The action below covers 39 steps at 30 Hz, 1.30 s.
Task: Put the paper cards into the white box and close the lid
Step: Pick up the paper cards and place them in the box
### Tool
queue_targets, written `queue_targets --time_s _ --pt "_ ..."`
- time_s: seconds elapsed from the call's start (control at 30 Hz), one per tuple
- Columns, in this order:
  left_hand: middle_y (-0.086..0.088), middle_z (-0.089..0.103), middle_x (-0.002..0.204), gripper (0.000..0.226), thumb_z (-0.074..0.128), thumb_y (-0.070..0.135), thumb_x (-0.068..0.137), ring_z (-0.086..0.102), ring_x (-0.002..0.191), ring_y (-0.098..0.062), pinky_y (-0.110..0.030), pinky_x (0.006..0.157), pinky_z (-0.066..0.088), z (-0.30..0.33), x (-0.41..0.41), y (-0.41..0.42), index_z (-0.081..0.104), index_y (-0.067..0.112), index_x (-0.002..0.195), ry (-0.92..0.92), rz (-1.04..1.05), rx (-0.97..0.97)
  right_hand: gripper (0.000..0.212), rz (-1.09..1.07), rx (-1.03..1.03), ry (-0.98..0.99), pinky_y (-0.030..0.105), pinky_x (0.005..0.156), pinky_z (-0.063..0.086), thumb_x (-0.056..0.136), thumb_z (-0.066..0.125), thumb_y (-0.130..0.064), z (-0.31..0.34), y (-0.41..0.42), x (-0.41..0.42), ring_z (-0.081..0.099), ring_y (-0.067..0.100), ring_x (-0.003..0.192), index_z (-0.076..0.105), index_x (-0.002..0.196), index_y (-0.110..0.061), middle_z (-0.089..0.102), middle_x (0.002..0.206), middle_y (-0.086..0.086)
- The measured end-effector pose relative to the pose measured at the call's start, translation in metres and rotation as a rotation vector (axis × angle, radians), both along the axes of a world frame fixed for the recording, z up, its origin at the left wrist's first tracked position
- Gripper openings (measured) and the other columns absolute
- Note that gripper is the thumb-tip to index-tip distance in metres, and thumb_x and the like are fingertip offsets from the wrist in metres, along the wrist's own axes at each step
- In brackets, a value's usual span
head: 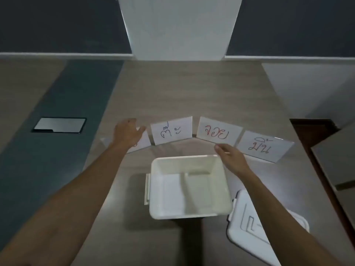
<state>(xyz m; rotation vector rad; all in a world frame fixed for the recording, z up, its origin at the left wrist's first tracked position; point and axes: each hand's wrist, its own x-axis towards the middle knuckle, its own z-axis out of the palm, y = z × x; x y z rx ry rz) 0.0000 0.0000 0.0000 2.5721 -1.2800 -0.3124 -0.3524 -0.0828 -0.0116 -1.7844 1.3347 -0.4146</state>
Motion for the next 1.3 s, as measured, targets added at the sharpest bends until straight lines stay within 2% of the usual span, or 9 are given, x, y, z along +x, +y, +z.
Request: queue_targets --time_s 0.3,0.4,0.6,0.67,0.77,0.93,1.1,1.2,1.3 --pt "-0.022 0.065 0.119 0.067 0.029 0.064 0.093 0.060 0.108 -0.040 -0.042 0.092 0.044 -0.038 0.047 0.008 0.058 0.013 0.124 -0.025 0.016 0.248 0.028 -0.211 0.323 -0.301 0.040 0.104 0.047 0.098 0.053 -0.041 -0.036 0.026 -0.008 0.065 0.017 0.112 0.075 0.106 -0.025 0.074 0.109 -0.006" --pt "-0.023 0.069 0.100 0.058 0.029 0.057 0.097 0.064 0.090 -0.039 -0.037 0.077 0.045 -0.047 0.052 0.008 0.062 0.010 0.105 -0.066 -0.010 0.234 0.039 -0.266 0.286 -0.279 0.045 0.105 0.042 0.099 0.054 -0.036 -0.038 0.024 0.000 0.055 0.032 0.120 0.067 0.115 -0.003 0.064 0.124 0.018" --pt "-0.020 0.068 0.079 0.051 0.033 0.047 0.100 0.059 0.065 -0.034 -0.037 0.060 0.049 -0.044 0.044 0.021 0.059 0.005 0.088 -0.039 0.058 0.007 0.038 -0.274 0.213 -0.254 0.015 0.083 0.049 0.100 0.052 -0.034 -0.035 0.017 0.008 0.057 0.024 0.116 0.069 0.107 -0.001 0.066 0.122 0.015" --pt "-0.022 0.064 0.075 0.051 0.034 0.044 0.101 0.057 0.063 -0.034 -0.039 0.058 0.048 -0.027 0.036 0.026 0.058 0.001 0.087 -0.055 0.085 -0.102 0.039 -0.279 0.209 -0.250 0.025 0.086 0.050 0.099 0.052 -0.037 -0.038 0.016 0.010 0.062 0.026 0.108 0.070 0.103 -0.003 0.070 0.113 0.015" --pt "-0.025 0.066 0.077 0.054 0.035 0.046 0.100 0.054 0.060 -0.031 -0.040 0.056 0.046 0.010 0.024 0.030 0.057 0.000 0.085 -0.143 0.091 -0.235 0.042 -0.277 0.193 -0.239 0.024 0.068 0.042 0.097 0.053 -0.042 -0.040 0.015 0.011 0.053 0.015 0.072 0.069 0.081 -0.007 0.063 0.075 0.001" --pt "-0.022 0.063 0.074 0.057 0.038 0.046 0.099 0.044 0.061 -0.025 -0.036 0.058 0.031 0.079 -0.025 0.031 0.062 -0.004 0.087 -0.306 0.016 -0.430 0.043 -0.286 0.184 -0.224 0.024 0.064 0.038 0.097 0.053 -0.044 -0.043 0.017 0.008 0.042 0.008 0.061 0.061 0.065 -0.016 0.047 0.054 -0.015" --pt "-0.015 0.060 0.057 0.046 0.051 0.045 0.093 0.055 0.051 -0.034 -0.029 0.050 0.032 0.084 -0.095 0.033 0.057 0.009 0.064 -0.379 -0.261 -0.560 0.040 -0.285 0.192 -0.264 0.030 0.093 0.049 0.096 0.054 -0.046 -0.040 0.019 0.008 0.065 0.015 0.099 0.075 0.106 -0.014 0.073 0.106 -0.002" --pt "-0.012 0.058 0.051 0.046 0.051 0.045 0.090 0.055 0.050 -0.031 -0.029 0.050 0.037 0.059 -0.146 0.038 0.056 0.011 0.058 -0.383 -0.455 -0.520 0.040 -0.287 0.206 -0.274 0.038 0.085 0.055 0.095 0.055 -0.048 -0.039 0.020 0.008 0.069 0.024 0.091 0.076 0.095 -0.014 0.075 0.093 0.003" --pt "-0.007 0.060 0.050 0.052 0.043 0.051 0.089 0.055 0.051 -0.026 -0.029 0.051 0.040 0.024 -0.178 0.048 0.061 0.013 0.059 -0.394 -0.540 -0.382 0.039 -0.307 0.216 -0.279 0.026 0.070 0.052 0.095 0.055 -0.045 -0.036 0.021 0.009 0.064 0.016 0.082 0.075 0.104 -0.014 0.072 0.092 0.000"
